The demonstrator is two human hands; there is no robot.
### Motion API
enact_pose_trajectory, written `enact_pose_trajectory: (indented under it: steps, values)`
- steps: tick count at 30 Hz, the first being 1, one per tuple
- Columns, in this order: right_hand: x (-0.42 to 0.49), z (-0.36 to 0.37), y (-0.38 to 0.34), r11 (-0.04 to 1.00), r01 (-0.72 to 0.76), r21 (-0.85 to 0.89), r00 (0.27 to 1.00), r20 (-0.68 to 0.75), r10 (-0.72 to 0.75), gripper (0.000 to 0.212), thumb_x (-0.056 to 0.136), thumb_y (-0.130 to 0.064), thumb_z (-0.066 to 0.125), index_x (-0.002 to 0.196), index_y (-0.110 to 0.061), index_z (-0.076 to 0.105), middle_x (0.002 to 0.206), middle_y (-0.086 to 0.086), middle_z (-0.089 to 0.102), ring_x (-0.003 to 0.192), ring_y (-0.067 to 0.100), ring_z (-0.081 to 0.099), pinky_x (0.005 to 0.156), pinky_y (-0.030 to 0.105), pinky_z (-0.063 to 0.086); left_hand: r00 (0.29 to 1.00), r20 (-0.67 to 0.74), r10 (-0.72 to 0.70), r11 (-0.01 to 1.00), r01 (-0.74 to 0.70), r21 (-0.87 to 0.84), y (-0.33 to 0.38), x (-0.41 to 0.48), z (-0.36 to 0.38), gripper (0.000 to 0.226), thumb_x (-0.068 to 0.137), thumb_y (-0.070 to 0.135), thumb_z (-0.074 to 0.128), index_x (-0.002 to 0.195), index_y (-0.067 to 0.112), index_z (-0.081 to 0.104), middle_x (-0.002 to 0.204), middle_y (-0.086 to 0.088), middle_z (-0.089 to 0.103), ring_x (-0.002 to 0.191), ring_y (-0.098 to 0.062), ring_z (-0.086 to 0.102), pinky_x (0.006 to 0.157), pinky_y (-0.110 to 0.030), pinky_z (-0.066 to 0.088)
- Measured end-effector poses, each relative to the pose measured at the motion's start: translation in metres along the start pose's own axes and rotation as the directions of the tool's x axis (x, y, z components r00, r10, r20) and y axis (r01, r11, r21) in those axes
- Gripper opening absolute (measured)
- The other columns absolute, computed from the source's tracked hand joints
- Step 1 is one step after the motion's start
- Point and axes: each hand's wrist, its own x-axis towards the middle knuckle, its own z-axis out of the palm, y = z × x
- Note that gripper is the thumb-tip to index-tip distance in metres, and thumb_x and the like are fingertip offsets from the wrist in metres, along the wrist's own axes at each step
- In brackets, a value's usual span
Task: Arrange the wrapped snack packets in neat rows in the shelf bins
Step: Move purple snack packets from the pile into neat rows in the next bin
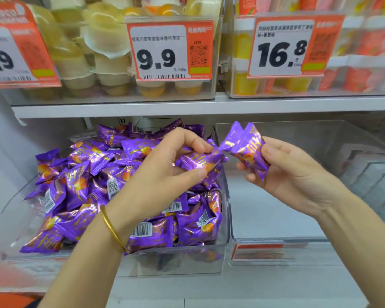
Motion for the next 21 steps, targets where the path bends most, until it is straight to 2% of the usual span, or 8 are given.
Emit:
enact_pose_trajectory:
  steps: [2, 4, 7, 10, 12, 15, 18, 21]
  values:
    - [-0.001, -0.001, -0.002, 0.999, 0.001, -0.041, 0.998, 0.059, 0.001, 0.054, 0.057, -0.035, 0.087, 0.102, -0.011, 0.071, 0.088, 0.011, 0.069, 0.075, 0.018, 0.065, 0.059, 0.024, 0.051, 1.0, 0.003, -0.021, 1.0, 0.021, -0.002, -0.001, 0.001, 0.002, 0.037, 0.073, 0.003, 0.061, 0.086, 0.036, 0.052, 0.113, 0.009, 0.059, 0.097, -0.018, 0.06, 0.069, -0.029, 0.056]
    - [-0.003, -0.002, -0.004, 0.996, 0.0, -0.087, 0.995, 0.1, 0.008, 0.054, 0.057, -0.035, 0.087, 0.104, -0.012, 0.071, 0.089, 0.01, 0.069, 0.075, 0.018, 0.065, 0.059, 0.024, 0.05, 0.999, -0.015, -0.043, 0.999, 0.043, -0.018, 0.0, 0.003, 0.003, 0.042, 0.075, -0.005, 0.063, 0.09, 0.033, 0.053, 0.113, 0.002, 0.059, 0.084, -0.02, 0.064, 0.071, -0.035, 0.057]
    - [-0.006, -0.001, -0.008, 0.986, 0.017, -0.168, 0.994, 0.109, 0.002, 0.054, 0.052, -0.037, 0.088, 0.1, -0.018, 0.073, 0.086, 0.003, 0.069, 0.068, 0.014, 0.063, 0.057, 0.024, 0.05, 0.999, -0.032, -0.022, 0.998, 0.02, -0.054, 0.002, 0.008, 0.008, 0.044, 0.078, -0.02, 0.057, 0.096, 0.02, 0.053, 0.101, -0.004, 0.059, 0.077, -0.012, 0.063, 0.069, -0.025, 0.056]
    - [-0.006, -0.003, -0.012, 0.946, 0.021, -0.324, 0.996, 0.094, 0.01, 0.052, 0.049, -0.038, 0.088, 0.096, -0.021, 0.074, 0.081, 0.001, 0.07, 0.061, 0.011, 0.061, 0.055, 0.021, 0.05, 0.998, -0.061, -0.007, 1.0, 0.005, -0.024, 0.0, 0.015, 0.016, 0.049, 0.078, -0.02, 0.057, 0.102, 0.022, 0.054, 0.101, -0.008, 0.057, 0.08, -0.008, 0.061, 0.068, -0.019, 0.052]
    - [-0.006, -0.01, -0.015, 0.932, 0.007, -0.363, 0.999, 0.039, 0.007, 0.056, 0.045, -0.04, 0.089, 0.094, -0.019, 0.074, 0.082, 0.003, 0.07, 0.062, 0.011, 0.061, 0.055, 0.021, 0.05, 0.996, -0.083, 0.023, 0.999, -0.02, 0.042, -0.004, 0.019, 0.017, 0.049, 0.081, -0.013, 0.06, 0.108, 0.027, 0.053, 0.103, -0.003, 0.06, 0.089, -0.005, 0.062, 0.075, -0.02, 0.052]
    - [0.002, -0.036, -0.021, 0.919, -0.032, -0.393, 0.991, -0.135, -0.023, 0.061, 0.04, -0.036, 0.092, 0.094, -0.014, 0.074, 0.085, 0.006, 0.071, 0.067, 0.014, 0.063, 0.056, 0.021, 0.051, 0.979, -0.141, 0.147, 0.9, -0.073, 0.431, -0.013, 0.022, 0.006, 0.034, 0.084, 0.011, 0.064, 0.111, 0.029, 0.056, 0.107, 0.02, 0.059, 0.1, 0.003, 0.053, 0.088, -0.01, 0.041]
    - [0.025, -0.068, -0.013, 0.821, -0.224, -0.526, 0.935, -0.354, 0.027, 0.047, 0.062, -0.013, 0.083, 0.105, -0.007, 0.066, 0.088, 0.011, 0.068, 0.079, 0.024, 0.058, 0.061, 0.024, 0.049, 0.977, -0.111, 0.182, 0.759, -0.068, 0.648, -0.021, 0.02, -0.004, 0.03, 0.079, 0.024, 0.054, 0.108, 0.027, 0.062, 0.103, 0.024, 0.055, 0.101, 0.001, 0.042, 0.09, -0.005, 0.028]
    - [0.058, -0.088, 0.016, 0.646, -0.398, -0.651, 0.894, -0.433, 0.115, 0.028, 0.077, -0.004, 0.072, 0.103, -0.008, 0.064, 0.084, 0.009, 0.063, 0.072, 0.021, 0.055, 0.054, 0.019, 0.047, 0.983, -0.093, 0.156, 0.741, -0.054, 0.67, -0.028, 0.017, -0.005, 0.029, 0.08, 0.025, 0.052, 0.106, 0.028, 0.063, 0.105, 0.026, 0.054, 0.104, -0.003, 0.041, 0.09, -0.012, 0.028]
